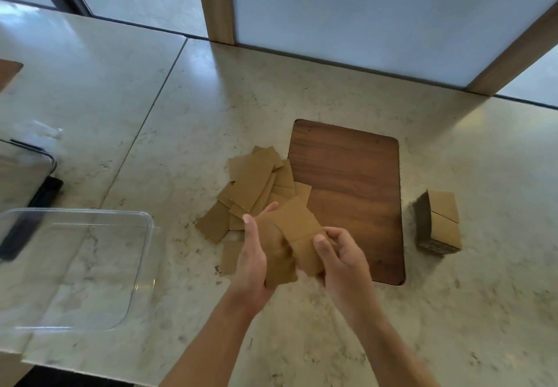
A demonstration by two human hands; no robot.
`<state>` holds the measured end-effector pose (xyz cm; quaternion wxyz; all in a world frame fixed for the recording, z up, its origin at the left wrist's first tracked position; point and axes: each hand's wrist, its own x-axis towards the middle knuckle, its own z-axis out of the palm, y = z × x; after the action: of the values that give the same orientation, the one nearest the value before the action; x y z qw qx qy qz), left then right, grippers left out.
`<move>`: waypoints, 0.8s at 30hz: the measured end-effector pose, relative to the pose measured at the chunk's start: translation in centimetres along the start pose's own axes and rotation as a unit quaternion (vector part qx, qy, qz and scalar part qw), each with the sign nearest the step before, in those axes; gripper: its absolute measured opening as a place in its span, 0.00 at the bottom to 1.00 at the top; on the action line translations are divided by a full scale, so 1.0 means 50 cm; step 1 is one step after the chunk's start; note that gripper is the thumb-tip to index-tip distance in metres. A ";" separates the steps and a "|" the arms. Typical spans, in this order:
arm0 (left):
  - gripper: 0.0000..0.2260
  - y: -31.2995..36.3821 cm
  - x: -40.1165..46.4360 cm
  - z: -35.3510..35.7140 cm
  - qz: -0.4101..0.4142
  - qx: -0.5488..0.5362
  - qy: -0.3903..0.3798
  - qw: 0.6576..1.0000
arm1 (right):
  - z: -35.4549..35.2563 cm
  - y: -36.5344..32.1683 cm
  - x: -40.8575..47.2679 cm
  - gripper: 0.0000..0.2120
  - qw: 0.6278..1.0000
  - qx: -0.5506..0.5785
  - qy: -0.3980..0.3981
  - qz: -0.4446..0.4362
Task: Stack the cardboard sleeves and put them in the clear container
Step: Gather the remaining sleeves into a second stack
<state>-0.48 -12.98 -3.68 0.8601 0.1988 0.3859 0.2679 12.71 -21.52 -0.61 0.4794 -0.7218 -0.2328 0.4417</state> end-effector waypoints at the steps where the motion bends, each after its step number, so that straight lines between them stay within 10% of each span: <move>1: 0.20 -0.005 -0.001 0.006 0.006 0.029 0.007 1.000 | 0.028 0.009 -0.011 0.06 0.997 -0.069 -0.018 -0.008; 11: 0.27 -0.002 -0.004 -0.044 0.019 -0.113 0.046 0.992 | -0.035 0.095 0.056 0.34 0.858 -0.508 0.075 0.002; 16: 0.09 0.000 -0.010 -0.044 -0.021 -0.132 0.038 0.990 | -0.079 0.084 0.081 0.10 0.961 -0.246 0.122 0.034; 24: 0.22 -0.018 0.007 0.008 -0.008 0.047 0.053 0.997 | -0.012 0.051 0.033 0.07 0.990 0.072 0.062 0.101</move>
<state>0.30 -13.52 -4.14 0.8304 0.2219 0.4444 0.2525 13.83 -21.65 -3.50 0.4967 -0.7312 -0.0960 0.4577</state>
